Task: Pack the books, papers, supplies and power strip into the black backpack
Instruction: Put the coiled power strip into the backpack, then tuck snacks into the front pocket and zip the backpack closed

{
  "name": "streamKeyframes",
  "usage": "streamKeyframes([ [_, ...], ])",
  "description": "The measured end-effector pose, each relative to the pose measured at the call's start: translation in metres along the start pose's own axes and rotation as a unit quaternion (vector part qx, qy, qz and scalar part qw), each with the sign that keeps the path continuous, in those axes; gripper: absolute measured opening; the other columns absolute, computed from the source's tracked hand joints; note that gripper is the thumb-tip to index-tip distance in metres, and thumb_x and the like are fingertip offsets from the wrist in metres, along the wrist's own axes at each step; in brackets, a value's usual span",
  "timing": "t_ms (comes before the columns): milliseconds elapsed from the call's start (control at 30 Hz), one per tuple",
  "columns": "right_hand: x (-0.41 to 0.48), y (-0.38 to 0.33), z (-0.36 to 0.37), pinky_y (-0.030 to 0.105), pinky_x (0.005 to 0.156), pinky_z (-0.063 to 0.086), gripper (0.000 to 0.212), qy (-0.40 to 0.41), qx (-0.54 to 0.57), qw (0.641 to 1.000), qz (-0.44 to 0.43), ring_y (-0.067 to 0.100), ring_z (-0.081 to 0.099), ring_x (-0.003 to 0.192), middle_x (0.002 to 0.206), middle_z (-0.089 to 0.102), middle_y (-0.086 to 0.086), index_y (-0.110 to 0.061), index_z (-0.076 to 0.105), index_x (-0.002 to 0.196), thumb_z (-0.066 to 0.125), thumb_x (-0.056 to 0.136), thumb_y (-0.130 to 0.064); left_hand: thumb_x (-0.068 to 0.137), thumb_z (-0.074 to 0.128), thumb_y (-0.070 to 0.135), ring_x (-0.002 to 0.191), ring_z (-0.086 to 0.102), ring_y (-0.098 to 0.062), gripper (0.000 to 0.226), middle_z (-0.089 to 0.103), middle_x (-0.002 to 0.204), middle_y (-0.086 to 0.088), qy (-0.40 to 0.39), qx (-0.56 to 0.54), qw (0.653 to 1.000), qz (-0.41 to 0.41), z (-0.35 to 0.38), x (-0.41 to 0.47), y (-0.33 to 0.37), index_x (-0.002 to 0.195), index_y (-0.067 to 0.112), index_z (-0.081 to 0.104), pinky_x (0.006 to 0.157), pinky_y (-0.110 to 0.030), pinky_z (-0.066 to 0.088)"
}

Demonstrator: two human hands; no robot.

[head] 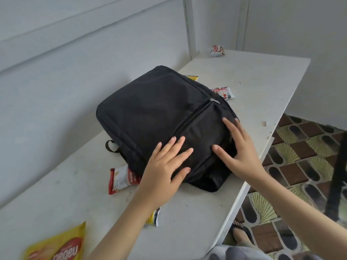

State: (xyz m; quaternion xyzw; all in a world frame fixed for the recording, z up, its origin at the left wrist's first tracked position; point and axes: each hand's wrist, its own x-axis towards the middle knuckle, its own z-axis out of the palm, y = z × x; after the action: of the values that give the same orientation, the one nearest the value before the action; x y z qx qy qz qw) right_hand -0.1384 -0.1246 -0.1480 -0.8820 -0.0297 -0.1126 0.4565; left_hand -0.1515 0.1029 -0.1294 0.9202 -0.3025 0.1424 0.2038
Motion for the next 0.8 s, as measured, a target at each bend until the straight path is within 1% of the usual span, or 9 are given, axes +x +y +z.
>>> streamKeyframes([
  [100,-0.003,-0.005,0.002,0.046,0.116,0.018,0.074,-0.012,-0.033,0.999,0.018,0.022,0.008,0.146,0.159,0.007,-0.003,-0.039,0.025,0.146,0.050,0.080,-0.060,0.093,0.047,0.028,0.139,0.031,-0.011,0.035,0.046,0.142,0.004,0.047,-0.043,0.997,-0.033,0.002,-0.018,0.006,0.127,0.020,0.058,0.116,-0.033,0.019],
  [200,-0.008,-0.016,0.009,0.048,0.117,0.016,0.056,0.032,-0.079,0.996,0.019,0.025,0.007,0.146,0.158,0.012,0.005,-0.030,0.037,0.143,0.054,0.090,-0.040,0.090,0.053,0.017,0.120,0.054,-0.010,0.024,0.064,0.119,0.003,0.173,-0.102,0.976,-0.086,-0.004,-0.041,0.013,0.108,0.012,0.069,0.103,-0.027,0.040],
  [267,-0.016,-0.027,0.017,0.051,0.115,0.020,0.037,0.097,-0.091,0.989,-0.068,0.027,0.017,0.143,0.153,0.029,0.010,-0.020,0.055,0.131,0.055,0.093,-0.021,0.089,0.055,0.011,0.102,0.062,-0.005,0.020,0.068,0.104,0.002,0.262,-0.066,0.956,-0.117,-0.015,-0.055,0.010,0.101,0.007,0.070,0.090,-0.019,0.048],
  [333,-0.025,-0.040,0.027,0.049,0.112,0.028,0.028,0.127,-0.085,0.969,-0.196,0.029,0.034,0.136,0.140,0.048,0.012,-0.012,0.066,0.114,0.055,0.089,-0.010,0.086,0.057,0.006,0.092,0.061,-0.003,0.018,0.067,0.098,0.002,0.295,-0.015,0.942,-0.158,-0.028,-0.069,-0.003,0.099,0.004,0.070,0.085,-0.011,0.046],
  [433,-0.042,-0.064,0.045,0.037,0.102,0.040,0.022,0.062,-0.053,0.935,-0.346,0.026,0.054,0.117,0.118,0.064,0.009,-0.008,0.070,0.102,0.058,0.084,-0.004,0.082,0.067,0.001,0.100,0.059,-0.011,0.025,0.065,0.107,0.000,0.232,0.042,0.941,-0.244,-0.039,-0.088,-0.032,0.107,0.006,0.068,0.091,-0.023,0.047],
  [533,-0.058,-0.078,0.071,0.030,0.093,0.044,0.023,-0.087,-0.060,0.903,-0.417,0.024,0.059,0.101,0.109,0.065,0.008,-0.006,0.068,0.104,0.059,0.083,-0.006,0.085,0.067,0.019,0.126,0.045,-0.025,0.041,0.053,0.134,-0.006,0.122,0.039,0.920,-0.372,-0.041,-0.099,-0.054,0.125,0.016,0.060,0.104,-0.038,0.036],
  [633,-0.068,-0.077,0.094,0.036,0.087,0.050,0.030,-0.179,-0.116,0.888,-0.407,0.028,0.058,0.103,0.115,0.062,0.012,-0.011,0.063,0.111,0.054,0.086,-0.024,0.086,0.066,0.019,0.137,0.030,-0.015,0.054,0.036,0.148,0.001,0.054,-0.060,0.915,-0.394,-0.044,-0.102,-0.062,0.136,0.030,0.047,0.108,-0.025,0.026],
  [733,-0.072,-0.075,0.106,0.042,0.092,0.049,0.053,-0.225,-0.224,0.878,-0.359,0.036,0.055,0.116,0.126,0.057,0.018,-0.022,0.056,0.121,0.046,0.079,-0.052,0.081,0.070,0.009,0.126,0.041,-0.005,0.062,0.045,0.138,0.009,0.043,-0.096,0.917,-0.385,-0.046,-0.101,-0.064,0.135,0.028,0.048,0.096,-0.003,0.026],
  [800,-0.073,-0.077,0.109,0.044,0.092,0.048,0.052,-0.238,-0.233,0.881,-0.336,0.039,0.055,0.115,0.124,0.058,0.019,-0.025,0.055,0.121,0.049,0.078,-0.054,0.077,0.074,0.009,0.114,0.050,-0.004,0.056,0.055,0.125,0.010,0.066,-0.084,0.917,-0.384,-0.045,-0.101,-0.064,0.128,0.022,0.055,0.087,0.003,0.029],
])
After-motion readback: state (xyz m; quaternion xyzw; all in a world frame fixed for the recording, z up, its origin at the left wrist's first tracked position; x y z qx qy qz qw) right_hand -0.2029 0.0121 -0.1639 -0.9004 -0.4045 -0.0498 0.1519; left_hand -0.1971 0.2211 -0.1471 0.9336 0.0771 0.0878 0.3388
